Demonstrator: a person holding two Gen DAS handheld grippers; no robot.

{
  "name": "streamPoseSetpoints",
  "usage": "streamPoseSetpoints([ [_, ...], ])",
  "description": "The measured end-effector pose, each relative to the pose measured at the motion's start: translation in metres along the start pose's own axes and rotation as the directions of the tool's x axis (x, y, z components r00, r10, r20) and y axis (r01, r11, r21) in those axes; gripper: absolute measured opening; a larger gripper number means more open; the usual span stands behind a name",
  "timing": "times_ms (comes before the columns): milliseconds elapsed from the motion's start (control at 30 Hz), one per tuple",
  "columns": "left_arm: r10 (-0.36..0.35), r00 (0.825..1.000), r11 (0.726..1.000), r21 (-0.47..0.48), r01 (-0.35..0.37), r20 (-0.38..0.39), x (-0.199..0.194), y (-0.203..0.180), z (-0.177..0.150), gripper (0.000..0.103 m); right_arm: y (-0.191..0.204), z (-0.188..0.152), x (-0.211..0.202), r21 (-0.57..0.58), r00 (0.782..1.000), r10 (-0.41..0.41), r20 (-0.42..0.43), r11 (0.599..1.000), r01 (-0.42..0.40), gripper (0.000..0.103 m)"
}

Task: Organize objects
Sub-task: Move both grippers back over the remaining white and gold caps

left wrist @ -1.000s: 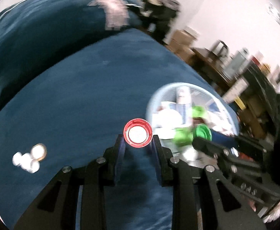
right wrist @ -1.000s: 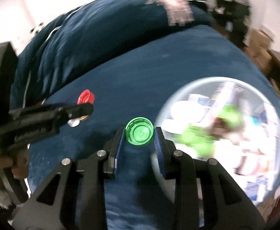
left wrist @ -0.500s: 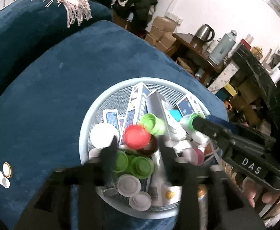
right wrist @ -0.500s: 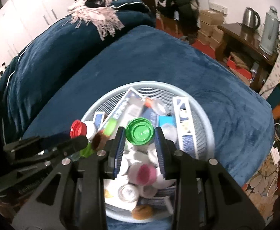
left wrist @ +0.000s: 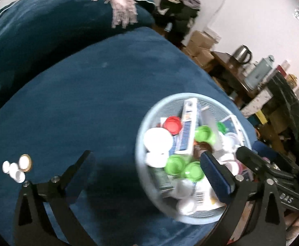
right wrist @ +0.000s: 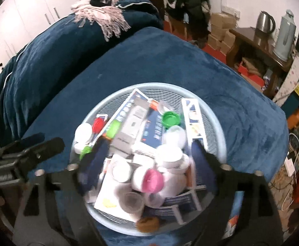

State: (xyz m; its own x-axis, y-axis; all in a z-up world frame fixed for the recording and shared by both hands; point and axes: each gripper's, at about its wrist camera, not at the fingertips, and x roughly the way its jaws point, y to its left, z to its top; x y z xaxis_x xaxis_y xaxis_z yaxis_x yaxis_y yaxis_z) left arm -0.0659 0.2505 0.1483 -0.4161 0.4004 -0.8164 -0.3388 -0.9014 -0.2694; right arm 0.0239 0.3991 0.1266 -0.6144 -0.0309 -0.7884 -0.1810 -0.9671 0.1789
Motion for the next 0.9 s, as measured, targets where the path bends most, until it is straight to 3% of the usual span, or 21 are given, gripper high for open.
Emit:
streamPoseSetpoints([
  [133,0.067,0.998,0.998,0.001,-0.067,0.01,-0.009,0.026,-0.003,0.102,0.025,0.002,0.0,-0.064,1.0,0.005,0.008,0.998,-0.005,0.091],
  [200,0.097,0.995,0.995,-0.001,-0.097,0.012,-0.014,0.045,-0.005,0.102,0.042,0.003,0.001,-0.1,1.0,0.019,0.012,0.995,-0.018,0.102],
  [367,0.197,0.98,0.977,-0.077,-0.197,-0.001,-0.024,0.118,-0.019,0.102,0.094,-0.002,0.008,-0.19,0.997,0.081,0.016,0.979,-0.077,0.103],
  [567,0.277,0.957,0.909,-0.3,-0.29,-0.087,-0.022,0.226,-0.058,0.102,0.172,-0.024,0.038,-0.348,0.986,0.154,-0.062,0.923,-0.166,0.103],
  [733,0.339,0.935,0.862,-0.364,-0.353,-0.103,-0.03,0.284,-0.082,0.102,0.23,-0.049,0.08,-0.432,0.971,0.179,-0.159,0.871,-0.232,0.103],
  [900,0.371,0.92,0.821,-0.419,-0.388,-0.125,-0.037,0.319,-0.097,0.102,0.267,-0.062,0.13,-0.473,0.965,0.146,-0.22,0.849,-0.236,0.103],
])
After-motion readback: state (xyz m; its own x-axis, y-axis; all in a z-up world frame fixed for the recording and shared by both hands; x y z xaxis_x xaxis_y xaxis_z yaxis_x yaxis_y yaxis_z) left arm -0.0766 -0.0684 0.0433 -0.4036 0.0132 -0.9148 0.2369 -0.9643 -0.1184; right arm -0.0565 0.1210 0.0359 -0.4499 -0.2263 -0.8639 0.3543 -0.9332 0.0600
